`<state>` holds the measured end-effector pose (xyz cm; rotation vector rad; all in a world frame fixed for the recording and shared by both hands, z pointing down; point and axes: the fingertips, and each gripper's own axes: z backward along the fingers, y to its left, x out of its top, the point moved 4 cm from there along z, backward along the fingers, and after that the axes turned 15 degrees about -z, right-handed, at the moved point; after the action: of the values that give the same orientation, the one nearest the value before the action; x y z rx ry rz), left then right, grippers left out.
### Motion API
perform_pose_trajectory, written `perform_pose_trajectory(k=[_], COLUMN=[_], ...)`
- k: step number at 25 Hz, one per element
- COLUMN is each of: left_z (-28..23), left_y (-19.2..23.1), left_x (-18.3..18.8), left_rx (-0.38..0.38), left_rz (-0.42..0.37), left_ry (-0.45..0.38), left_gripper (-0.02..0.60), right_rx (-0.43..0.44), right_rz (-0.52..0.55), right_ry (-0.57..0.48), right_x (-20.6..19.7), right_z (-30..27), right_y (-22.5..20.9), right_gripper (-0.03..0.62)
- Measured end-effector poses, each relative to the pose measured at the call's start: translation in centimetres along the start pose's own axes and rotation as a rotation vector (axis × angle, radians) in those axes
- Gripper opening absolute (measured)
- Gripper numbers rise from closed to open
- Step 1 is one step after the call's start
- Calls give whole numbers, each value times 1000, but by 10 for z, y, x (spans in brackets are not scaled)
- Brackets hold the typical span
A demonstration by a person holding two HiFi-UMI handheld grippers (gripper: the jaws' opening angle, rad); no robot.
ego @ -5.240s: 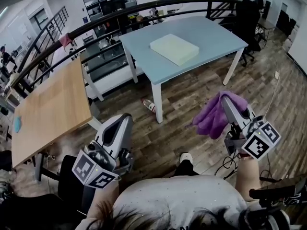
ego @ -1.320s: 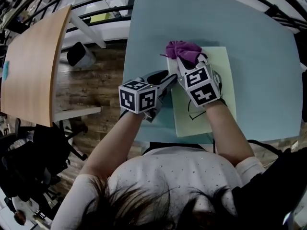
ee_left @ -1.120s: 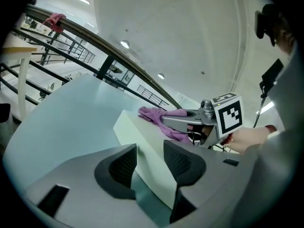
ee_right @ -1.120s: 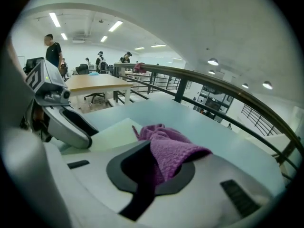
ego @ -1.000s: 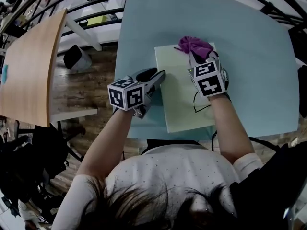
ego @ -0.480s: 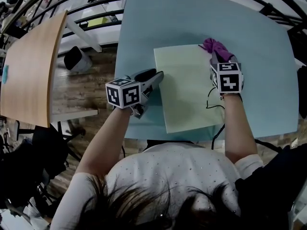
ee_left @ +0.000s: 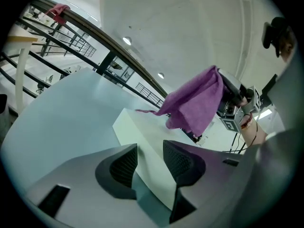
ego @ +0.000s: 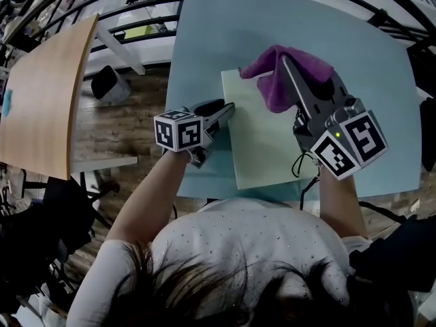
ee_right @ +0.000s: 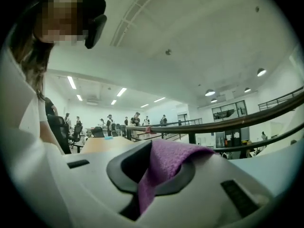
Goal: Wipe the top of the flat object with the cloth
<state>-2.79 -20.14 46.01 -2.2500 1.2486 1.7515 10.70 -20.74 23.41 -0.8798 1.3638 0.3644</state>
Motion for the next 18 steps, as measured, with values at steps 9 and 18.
perform_pose_trajectory(k=[9,18], left_z=[-1,0], left_y=[1,0], left_x=[0,0], left_rx=[-15,-21], left_rz=[10,-1], left_ry=[18,25], left_gripper=[169,163], right_rx=[-136,-227], right_rz=[164,390], right_ry=[589,713], right_x=[-167,-190], right_z=[-58,-47], right_y=[-5,-18], right_gripper=[17,17])
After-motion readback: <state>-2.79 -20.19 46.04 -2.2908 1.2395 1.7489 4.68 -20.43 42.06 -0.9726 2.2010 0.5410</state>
